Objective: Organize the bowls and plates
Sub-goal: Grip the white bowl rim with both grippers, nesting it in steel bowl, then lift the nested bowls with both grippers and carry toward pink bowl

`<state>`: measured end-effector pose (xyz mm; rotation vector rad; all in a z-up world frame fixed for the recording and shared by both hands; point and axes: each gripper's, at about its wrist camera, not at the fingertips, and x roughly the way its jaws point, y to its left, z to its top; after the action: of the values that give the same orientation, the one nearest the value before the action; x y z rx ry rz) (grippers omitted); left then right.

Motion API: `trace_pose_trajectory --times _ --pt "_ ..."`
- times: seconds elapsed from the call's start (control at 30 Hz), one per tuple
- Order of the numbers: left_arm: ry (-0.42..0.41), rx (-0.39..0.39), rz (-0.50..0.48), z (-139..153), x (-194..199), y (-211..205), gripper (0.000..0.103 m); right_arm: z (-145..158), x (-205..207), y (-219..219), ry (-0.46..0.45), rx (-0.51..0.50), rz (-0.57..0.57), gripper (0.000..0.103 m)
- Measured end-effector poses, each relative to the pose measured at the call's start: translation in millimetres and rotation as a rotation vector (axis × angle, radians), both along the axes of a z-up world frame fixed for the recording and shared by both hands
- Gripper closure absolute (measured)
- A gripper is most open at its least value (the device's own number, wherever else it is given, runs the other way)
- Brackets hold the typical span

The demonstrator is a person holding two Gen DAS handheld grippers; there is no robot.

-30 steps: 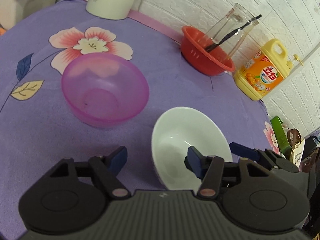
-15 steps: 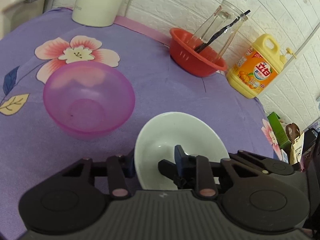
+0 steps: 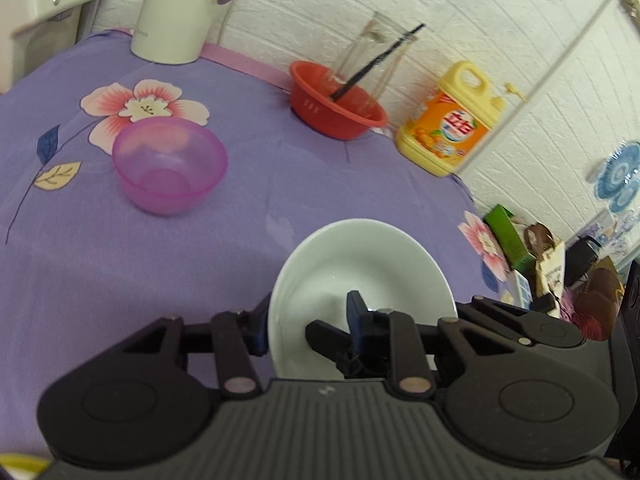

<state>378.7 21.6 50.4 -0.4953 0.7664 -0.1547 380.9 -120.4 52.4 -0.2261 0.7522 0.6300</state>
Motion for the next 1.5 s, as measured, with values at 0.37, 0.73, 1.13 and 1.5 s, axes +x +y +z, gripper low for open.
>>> trace_pose_trajectory --times 0.37,0.73,1.13,1.5 --pt "-0.013 -0.046 -0.143 -6.5 -97.4 -59.6 0.08 7.4 -115.8 -51.9 -0.036 -0.041 -0.126 0.0" --pt "0.019 -0.019 -0.193 -28.7 -141.1 -77.5 0.08 -19.0 -165.8 -73.9 0.01 0.001 -0.163 0.0" --pt "-0.048 0.047 -0.188 -23.4 -137.4 -79.3 0.053 -18.4 -176.3 -99.1 -0.035 0.065 -0.205 0.0" --pt "-0.188 0.125 -0.131 15.7 -141.8 -48.3 0.028 -19.1 -166.9 -117.2 -0.012 0.146 -0.242 0.0"
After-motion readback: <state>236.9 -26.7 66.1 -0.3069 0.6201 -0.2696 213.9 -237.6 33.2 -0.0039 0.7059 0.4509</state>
